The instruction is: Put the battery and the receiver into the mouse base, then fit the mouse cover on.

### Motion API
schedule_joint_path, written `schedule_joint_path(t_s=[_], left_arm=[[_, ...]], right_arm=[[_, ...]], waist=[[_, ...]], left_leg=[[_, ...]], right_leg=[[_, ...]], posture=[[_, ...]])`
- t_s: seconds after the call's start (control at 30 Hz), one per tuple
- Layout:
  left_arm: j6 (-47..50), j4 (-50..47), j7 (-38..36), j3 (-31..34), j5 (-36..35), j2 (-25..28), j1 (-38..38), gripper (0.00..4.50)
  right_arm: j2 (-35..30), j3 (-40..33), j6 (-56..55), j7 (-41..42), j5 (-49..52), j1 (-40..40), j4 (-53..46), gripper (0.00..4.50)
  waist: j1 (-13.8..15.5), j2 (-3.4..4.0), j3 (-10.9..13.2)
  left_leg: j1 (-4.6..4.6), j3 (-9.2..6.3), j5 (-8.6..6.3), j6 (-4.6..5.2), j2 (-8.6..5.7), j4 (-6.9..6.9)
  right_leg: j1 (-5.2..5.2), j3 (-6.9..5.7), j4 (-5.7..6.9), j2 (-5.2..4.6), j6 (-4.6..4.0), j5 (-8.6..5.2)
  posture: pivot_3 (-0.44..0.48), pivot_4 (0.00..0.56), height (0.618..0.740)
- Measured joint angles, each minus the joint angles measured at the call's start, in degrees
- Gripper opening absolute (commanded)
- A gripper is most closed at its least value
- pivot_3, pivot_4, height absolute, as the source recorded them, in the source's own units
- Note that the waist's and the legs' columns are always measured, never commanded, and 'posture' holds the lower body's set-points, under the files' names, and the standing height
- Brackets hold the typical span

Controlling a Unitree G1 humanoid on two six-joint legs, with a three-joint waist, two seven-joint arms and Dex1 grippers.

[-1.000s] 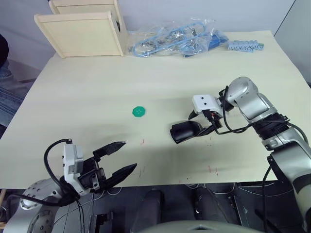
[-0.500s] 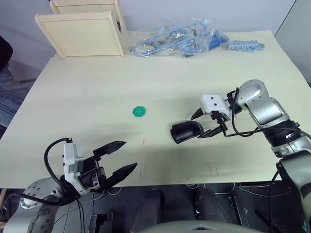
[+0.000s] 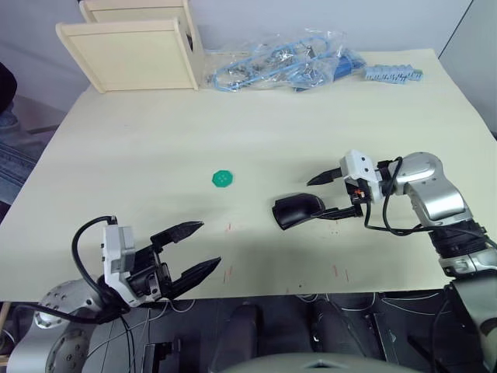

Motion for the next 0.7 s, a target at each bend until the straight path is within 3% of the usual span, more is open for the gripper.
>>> schedule_joint_path(t_s=[0.37,0.7], left_arm=[[0.9,0.6,-1.6,0.0,0.0,1.4,-1.4,4.5],[0.7,0.6,-2.3,0.1,0.0,1.4,0.6,4.5]], right_arm=[[2.6,0.5,-6.6,0.5,-1.5,-2.2,12.4,3.9],[4.2,0.5,-9.5,1.9,-1.8,-3.3,16.8,3.9]], waist=[[-0.2,0.0,0.0],[-0.1,0.0,0.0]], left_leg=[[0.02,0.1,0.0,0.0,0.04,0.0],[0.02,0.11,0.0,0.0,0.06,0.01]], right_leg=[[-0.01,0.06,0.01,0.05,0.0,0.0],[-0.01,0.06,0.02,0.05,0.0,0.0]], posture=[[0.0,0.15,0.74],[0.0,0.15,0.74]])
